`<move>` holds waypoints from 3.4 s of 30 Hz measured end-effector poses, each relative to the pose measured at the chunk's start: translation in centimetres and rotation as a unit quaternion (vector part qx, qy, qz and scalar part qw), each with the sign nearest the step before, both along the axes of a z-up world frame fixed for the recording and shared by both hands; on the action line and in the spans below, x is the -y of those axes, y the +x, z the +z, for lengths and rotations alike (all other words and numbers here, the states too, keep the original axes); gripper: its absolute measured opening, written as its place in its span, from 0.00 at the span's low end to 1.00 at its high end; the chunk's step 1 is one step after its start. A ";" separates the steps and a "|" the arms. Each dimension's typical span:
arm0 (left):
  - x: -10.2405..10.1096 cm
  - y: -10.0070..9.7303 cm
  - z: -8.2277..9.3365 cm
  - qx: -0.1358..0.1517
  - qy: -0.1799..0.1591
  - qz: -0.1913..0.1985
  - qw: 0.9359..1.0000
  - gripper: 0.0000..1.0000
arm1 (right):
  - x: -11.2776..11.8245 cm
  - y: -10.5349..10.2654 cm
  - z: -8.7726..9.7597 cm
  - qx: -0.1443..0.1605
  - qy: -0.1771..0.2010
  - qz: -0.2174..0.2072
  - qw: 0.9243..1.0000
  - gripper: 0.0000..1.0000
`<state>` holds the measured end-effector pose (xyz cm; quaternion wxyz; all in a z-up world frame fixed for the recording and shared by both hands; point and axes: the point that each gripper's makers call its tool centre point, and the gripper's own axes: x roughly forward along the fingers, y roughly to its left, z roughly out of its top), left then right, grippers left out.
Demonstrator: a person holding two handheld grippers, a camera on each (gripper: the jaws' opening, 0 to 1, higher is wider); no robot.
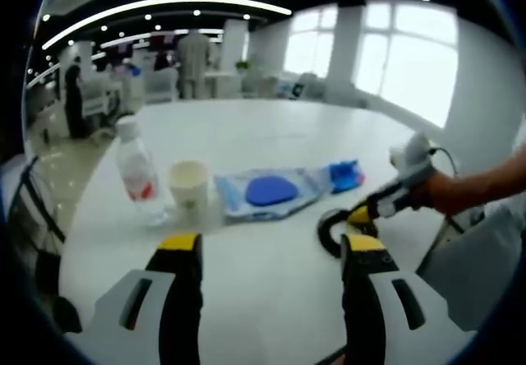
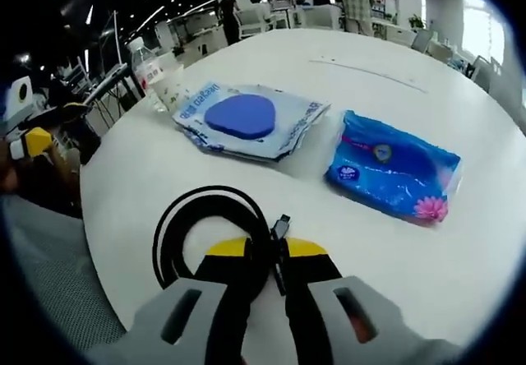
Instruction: Arrange the tabletop items into an orderly group along one side of the table until the central work area is clear of visible clutter.
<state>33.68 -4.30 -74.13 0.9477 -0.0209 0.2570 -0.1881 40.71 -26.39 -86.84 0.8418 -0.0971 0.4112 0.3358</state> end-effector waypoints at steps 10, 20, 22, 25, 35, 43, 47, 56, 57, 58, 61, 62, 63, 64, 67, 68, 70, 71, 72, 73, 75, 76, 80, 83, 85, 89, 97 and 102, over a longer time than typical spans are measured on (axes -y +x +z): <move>-0.2 0.0 0.0 -0.001 0.001 0.004 1.000 0.65 | 0.8 3.0 1.2 0.015 -0.014 0.008 1.000 0.10; -0.3 0.0 0.0 -0.001 0.001 0.008 1.000 0.65 | 1.0 3.6 0.9 0.015 -0.021 0.010 1.000 0.10; -0.3 0.0 -0.1 -0.002 0.003 0.007 1.000 0.65 | 0.9 3.6 0.9 0.016 -0.020 0.010 1.000 0.10; -0.3 0.0 -0.1 -0.002 0.003 0.006 1.000 0.65 | 1.0 3.6 0.9 0.016 -0.021 0.009 1.000 0.10; -0.2 -0.1 -0.1 -0.003 0.003 0.005 1.000 0.65 | 1.2 3.4 0.8 0.014 -0.021 0.006 1.000 0.10; -0.2 0.0 -0.1 -0.003 0.004 0.004 1.000 0.65 | 1.7 3.7 1.4 0.018 -0.012 -0.012 1.000 0.31; -0.3 0.0 -0.1 -0.003 0.003 0.005 1.000 0.65 | 1.5 3.8 2.3 0.028 0.005 -0.015 0.999 0.38; -0.2 0.1 -0.2 -0.003 0.003 0.003 1.000 0.65 | 2.0 4.7 4.8 0.057 0.034 -0.033 0.997 0.51; -0.2 0.1 -0.1 -0.003 0.003 0.003 1.000 0.65 | 2.1 4.8 5.2 0.062 0.038 -0.034 0.997 0.53; -0.2 0.1 -0.2 -0.003 0.003 0.003 1.000 0.65 | 2.2 4.8 5.4 0.064 0.042 -0.036 0.996 0.54; -0.2 0.1 -0.2 -0.003 0.002 0.003 1.000 0.65 | 2.5 4.8 6.3 0.075 0.051 -0.038 0.995 0.58; -0.2 0.1 -0.2 -0.003 0.002 0.003 1.000 0.65 | 2.6 4.7 6.6 0.078 0.054 -0.038 0.995 0.59; -0.2 0.1 -0.2 -0.003 0.001 0.003 1.000 0.65 | 2.7 4.6 6.8 0.081 0.055 -0.038 0.995 0.61; -0.2 0.1 -0.2 -0.003 0.002 0.003 1.000 0.65 | 2.9 4.5 7.2 0.085 0.059 -0.039 0.994 0.62; -0.2 0.1 -0.2 -0.002 0.001 0.003 1.000 0.66 | 3.4 4.1 8.0 0.095 0.068 -0.043 0.992 0.65; -0.2 0.1 -0.2 -0.002 0.002 0.002 1.000 0.66 | 3.6 3.9 8.4 0.100 0.073 -0.048 0.991 0.66; -0.2 0.1 -0.1 -0.001 0.002 0.002 1.000 0.66 | 3.9 3.6 8.8 0.104 0.077 -0.050 0.990 0.68; -0.1 0.1 -0.1 -0.001 0.002 0.001 1.000 0.66 | 4.2 3.4 9.1 0.107 0.080 -0.053 0.990 0.68; -0.1 0.1 -0.1 -0.001 0.003 0.001 1.000 0.66 | 4.2 3.3 9.2 0.108 0.080 -0.053 0.990 0.69; -0.1 0.1 -0.1 -0.001 0.002 0.001 1.000 0.66 | 4.4 3.0 9.3 0.110 0.081 -0.055 0.989 0.70; -0.1 0.1 -0.1 -0.001 0.003 0.000 1.000 0.66 | 4.8 2.5 9.5 0.112 0.082 -0.059 0.988 0.71; -0.1 0.1 -0.1 -0.001 0.003 0.000 1.000 0.66 | 5.0 2.3 9.6 0.113 0.083 -0.061 0.988 0.71; 0.0 0.0 -0.1 -0.001 0.003 -0.002 1.000 0.66 | 5.7 1.3 9.9 0.116 0.087 -0.069 0.987 0.73; 0.1 0.0 -0.2 -0.001 0.004 -0.004 1.000 0.66 | 6.3 0.1 10.2 0.117 0.086 -0.072 0.987 0.74; 0.2 0.0 -0.2 -0.001 0.004 -0.005 1.000 0.66 | 6.7 -0.6 10.2 0.118 0.086 -0.075 0.986 0.74; 0.2 -0.1 -0.2 -0.001 0.004 -0.005 1.000 0.66 | 7.5 -2.4 10.3 0.118 0.083 -0.081 0.986 0.75; 0.2 -0.1 -0.2 -0.002 0.005 -0.006 1.000 0.66 | 8.5 -4.7 11.0 0.125 0.088 -0.097 0.984 0.77; 0.2 -0.2 -0.1 -0.001 0.005 -0.006 1.000 0.66 | 8.6 -5.8 11.4 0.128 0.092 -0.104 0.982 0.77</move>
